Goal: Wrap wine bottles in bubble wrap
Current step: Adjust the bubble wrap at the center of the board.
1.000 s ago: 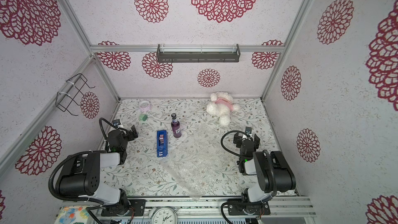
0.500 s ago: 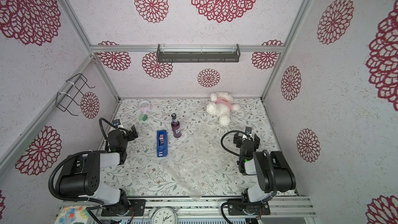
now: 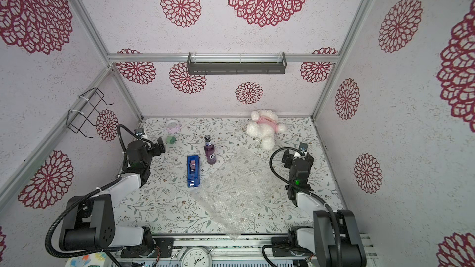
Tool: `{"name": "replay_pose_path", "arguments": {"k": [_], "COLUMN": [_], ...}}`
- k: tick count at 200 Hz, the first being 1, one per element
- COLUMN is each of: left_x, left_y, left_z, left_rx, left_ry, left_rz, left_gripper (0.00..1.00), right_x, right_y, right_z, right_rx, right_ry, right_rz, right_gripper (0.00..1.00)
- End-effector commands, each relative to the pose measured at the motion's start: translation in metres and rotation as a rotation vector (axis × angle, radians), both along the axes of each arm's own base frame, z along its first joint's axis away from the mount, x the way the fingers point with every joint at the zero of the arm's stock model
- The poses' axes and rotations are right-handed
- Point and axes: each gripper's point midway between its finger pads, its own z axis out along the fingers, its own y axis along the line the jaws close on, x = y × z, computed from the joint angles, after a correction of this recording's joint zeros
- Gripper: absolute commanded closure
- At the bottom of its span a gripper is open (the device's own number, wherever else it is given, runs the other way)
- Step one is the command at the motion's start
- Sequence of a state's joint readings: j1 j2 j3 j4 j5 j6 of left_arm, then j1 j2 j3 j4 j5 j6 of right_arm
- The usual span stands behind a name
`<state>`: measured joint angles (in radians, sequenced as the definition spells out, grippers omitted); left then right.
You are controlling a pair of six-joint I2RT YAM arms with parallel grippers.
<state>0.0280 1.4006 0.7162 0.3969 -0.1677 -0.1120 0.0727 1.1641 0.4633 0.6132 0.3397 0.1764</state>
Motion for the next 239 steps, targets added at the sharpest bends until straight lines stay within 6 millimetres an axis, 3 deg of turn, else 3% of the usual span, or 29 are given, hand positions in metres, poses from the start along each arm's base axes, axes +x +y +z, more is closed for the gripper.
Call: {"name": "replay_pose_path", "arguments": {"k": [1,17,41,64,86,108,128,147,164,194,239], "left_x": [0.002,0.001,-0.023,-0.042,-0.042,-0.025,-0.012,-0.004,-0.001,0.003,-0.001], "left_y": [-0.038,-0.084,-0.162,-0.221,-0.256,-0.271,-0.275,-0.276,-0.276,-0.28,-0.285], "left_z": [0.008,0.031,0.068,0.077,0.073,0.059,0.045,0.029,0.019,0.009,0.006], "left_rx": [0.024,0.055,0.104,0.144,0.127,0.113,0.106,0.112,0.107,0.11,0.106], "left_ry": [0.07,0.032,-0.069,-0.089,-0.07,-0.012,0.047,0.096,0.121,0.138,0.179], "left_rz": [-0.162,-0.34,-0.608,-0.792,-0.885,-0.896,-0.888,-0.875,-0.863,-0.881,-0.917], "left_gripper": [0.03,0.03,0.03,0.03,0.03,0.03,0.01,0.05,0.08,0.22,0.48], "right_x": [-0.014,-0.021,-0.041,-0.062,-0.082,-0.096,-0.102,-0.103,-0.101,-0.093,-0.071], "right_y": [0.004,0.022,0.05,0.076,0.096,0.108,0.112,0.113,0.112,0.111,0.112], "right_z": [-0.027,-0.044,-0.076,-0.092,-0.112,-0.141,-0.162,-0.173,-0.18,-0.192,-0.191], "right_rx": [0.224,0.323,0.372,0.336,0.346,0.369,0.361,0.346,0.33,0.257,0.099], "right_ry": [0.218,0.358,0.581,0.689,0.773,0.855,0.936,0.969,0.974,1.013,1.018], "right_rz": [-0.058,-0.024,-0.003,0.004,0.005,0.009,0.009,0.001,-0.005,0.0,0.073], "right_gripper": [0.22,0.26,0.25,0.24,0.23,0.26,0.4,0.5,0.51,0.56,0.82]}}
